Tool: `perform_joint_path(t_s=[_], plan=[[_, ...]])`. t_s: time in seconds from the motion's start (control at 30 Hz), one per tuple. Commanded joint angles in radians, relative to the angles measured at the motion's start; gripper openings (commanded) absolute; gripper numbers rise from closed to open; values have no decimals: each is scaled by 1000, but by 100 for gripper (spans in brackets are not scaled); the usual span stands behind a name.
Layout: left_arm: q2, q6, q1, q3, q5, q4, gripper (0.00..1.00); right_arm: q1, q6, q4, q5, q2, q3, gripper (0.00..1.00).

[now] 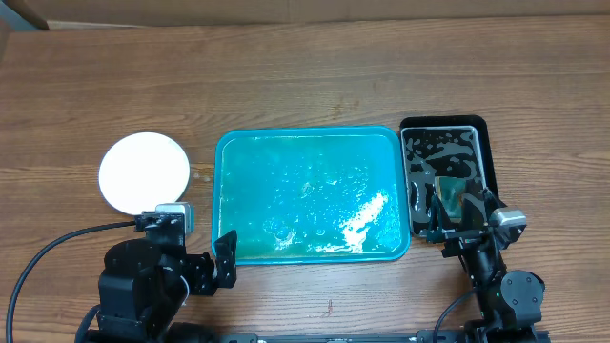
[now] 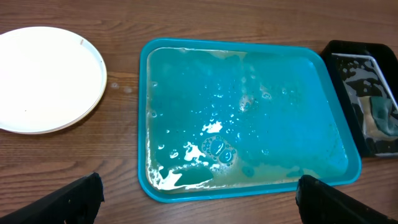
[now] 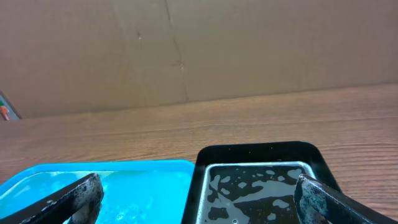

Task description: Clean dirty plates on tray and stack at the side

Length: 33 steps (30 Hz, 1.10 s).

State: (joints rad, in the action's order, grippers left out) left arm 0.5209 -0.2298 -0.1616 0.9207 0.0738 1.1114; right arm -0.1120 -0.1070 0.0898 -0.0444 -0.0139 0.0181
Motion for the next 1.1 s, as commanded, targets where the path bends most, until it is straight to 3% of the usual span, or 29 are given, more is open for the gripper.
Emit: perform_joint_path(t_s=[0.0,0.87,1.07], plan=[[-4,-2,4,-5,-6,0,100,3,10,-8,6,11,-10,100],[-6,-1,6,-5,-9,18,100,3,11,-8,6,11,-10,100],[-80,29,99,-100,-42,-66,100,3,11,-8,6,11,-10,100]])
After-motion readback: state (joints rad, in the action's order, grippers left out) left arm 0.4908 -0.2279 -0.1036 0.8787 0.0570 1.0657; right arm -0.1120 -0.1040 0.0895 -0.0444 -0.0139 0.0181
